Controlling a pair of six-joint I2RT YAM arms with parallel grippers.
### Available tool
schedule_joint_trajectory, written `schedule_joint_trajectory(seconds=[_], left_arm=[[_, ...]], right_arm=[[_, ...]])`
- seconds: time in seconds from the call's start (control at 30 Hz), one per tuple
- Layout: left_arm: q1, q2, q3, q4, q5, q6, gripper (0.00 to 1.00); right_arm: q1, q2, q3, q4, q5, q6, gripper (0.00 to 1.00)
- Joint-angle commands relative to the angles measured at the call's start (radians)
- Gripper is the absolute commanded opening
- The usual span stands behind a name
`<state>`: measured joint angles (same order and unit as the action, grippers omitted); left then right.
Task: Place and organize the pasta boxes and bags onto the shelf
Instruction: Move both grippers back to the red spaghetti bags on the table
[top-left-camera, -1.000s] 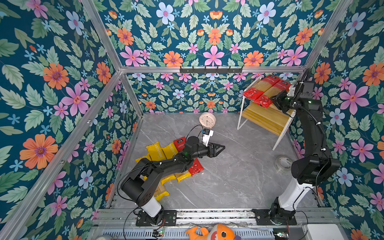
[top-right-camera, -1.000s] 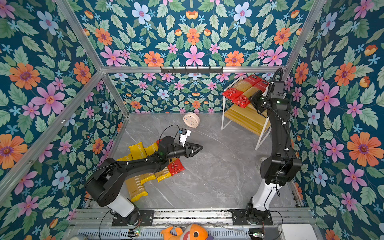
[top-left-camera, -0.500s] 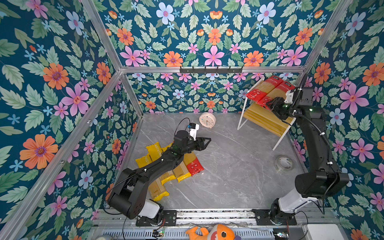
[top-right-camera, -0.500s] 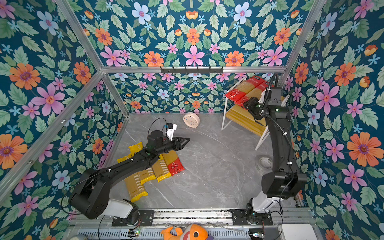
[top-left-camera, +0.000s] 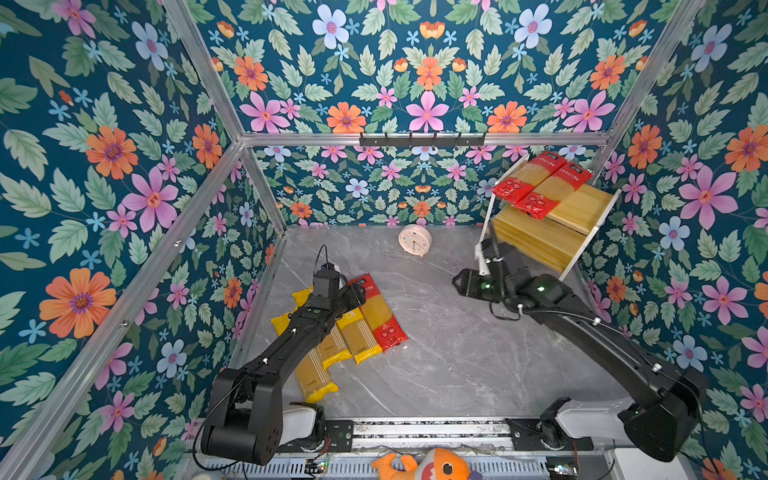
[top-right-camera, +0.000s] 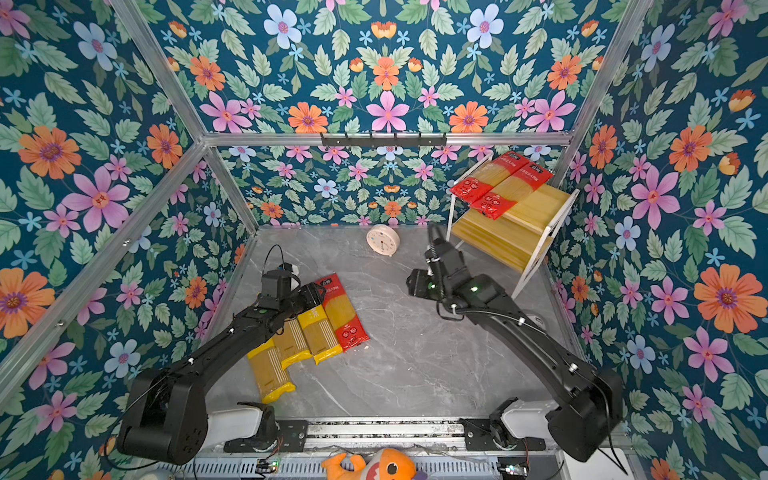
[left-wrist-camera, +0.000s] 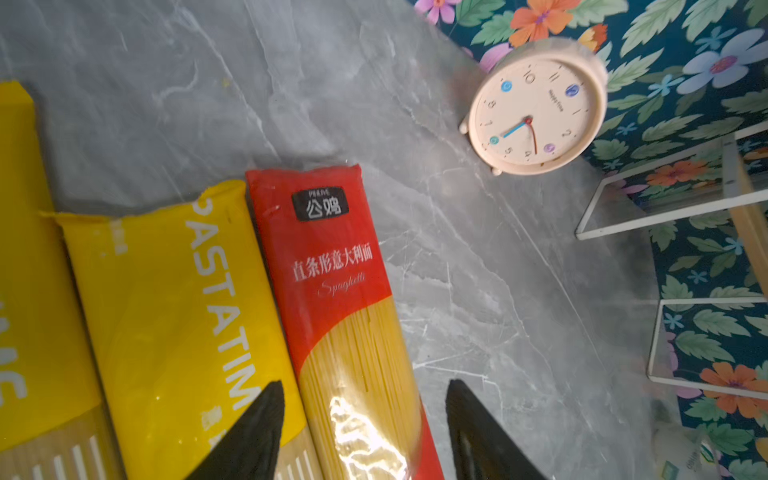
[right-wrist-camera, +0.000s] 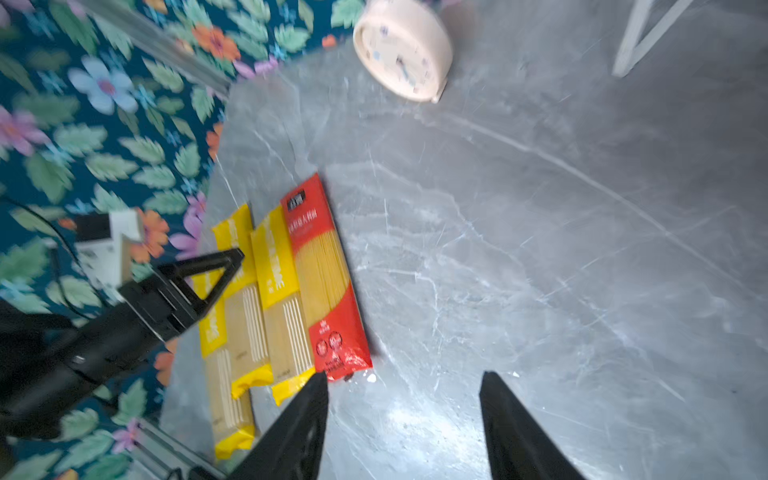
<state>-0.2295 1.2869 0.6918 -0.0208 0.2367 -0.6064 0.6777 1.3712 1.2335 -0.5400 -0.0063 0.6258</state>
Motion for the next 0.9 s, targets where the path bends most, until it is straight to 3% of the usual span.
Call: schedule_joint_trajectory(seconds=[0.0, 0.2, 0.43, 0.57, 0.87], left_arm=[[0.002, 0.002, -0.026, 0.014, 0.037, -0.047, 0.64], [-0.061, 0.026, -0.085, 0.079, 0.020, -0.101, 0.63], [-0.126, 0.099, -0.123, 0.137, -0.023, -0.142, 0.63], [-0.130, 0.126, -0.121, 0.148, -0.019, -0.142, 0.62], [-0.133, 0.128, -0.099, 0.158, -0.005, -0.123, 0.63]], right_arm=[[0.065, 0.101, -0.008, 0.159, 0.004, 0.010, 0.60], [0.098, 0.383, 0.048, 0.300, -0.189, 0.097, 0.57], [0.121, 0.674, 0.245, 0.202, -0.325, 0.097, 0.54], [0.132, 0.739, 0.268, 0.215, -0.360, 0.111, 0.49], [0.125, 0.742, 0.229, 0.213, -0.346, 0.119, 0.18]])
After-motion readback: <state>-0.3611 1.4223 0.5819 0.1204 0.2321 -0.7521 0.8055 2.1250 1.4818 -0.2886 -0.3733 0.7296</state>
